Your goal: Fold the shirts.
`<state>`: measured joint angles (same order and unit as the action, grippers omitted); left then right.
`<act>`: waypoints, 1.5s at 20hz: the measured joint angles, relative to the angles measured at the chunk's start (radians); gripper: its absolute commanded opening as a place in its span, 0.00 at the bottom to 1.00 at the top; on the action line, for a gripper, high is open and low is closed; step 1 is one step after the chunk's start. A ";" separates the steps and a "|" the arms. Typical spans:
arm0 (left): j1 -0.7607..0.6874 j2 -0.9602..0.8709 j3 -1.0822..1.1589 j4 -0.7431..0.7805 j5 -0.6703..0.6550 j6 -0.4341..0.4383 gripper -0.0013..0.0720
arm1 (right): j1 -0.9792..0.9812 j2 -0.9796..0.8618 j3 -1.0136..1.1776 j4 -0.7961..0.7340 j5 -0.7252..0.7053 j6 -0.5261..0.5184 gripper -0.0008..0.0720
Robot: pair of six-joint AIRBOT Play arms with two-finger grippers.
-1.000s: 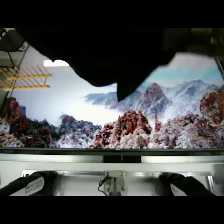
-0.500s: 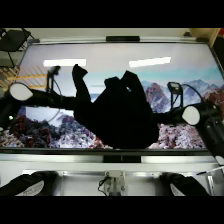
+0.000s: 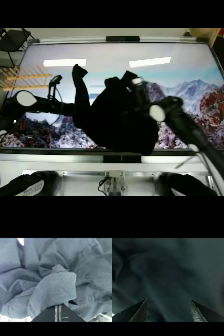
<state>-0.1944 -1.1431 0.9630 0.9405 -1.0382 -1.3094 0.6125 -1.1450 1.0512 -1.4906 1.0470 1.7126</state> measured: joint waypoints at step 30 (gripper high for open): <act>0.047 0.005 0.089 0.004 -0.130 0.062 0.08 | 0.183 -0.208 0.082 -0.163 -0.192 0.145 0.09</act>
<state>-0.1478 -1.1378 1.0519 0.9447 -1.1683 -1.2476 0.7959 -1.3525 1.1328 -1.6539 0.8551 1.8580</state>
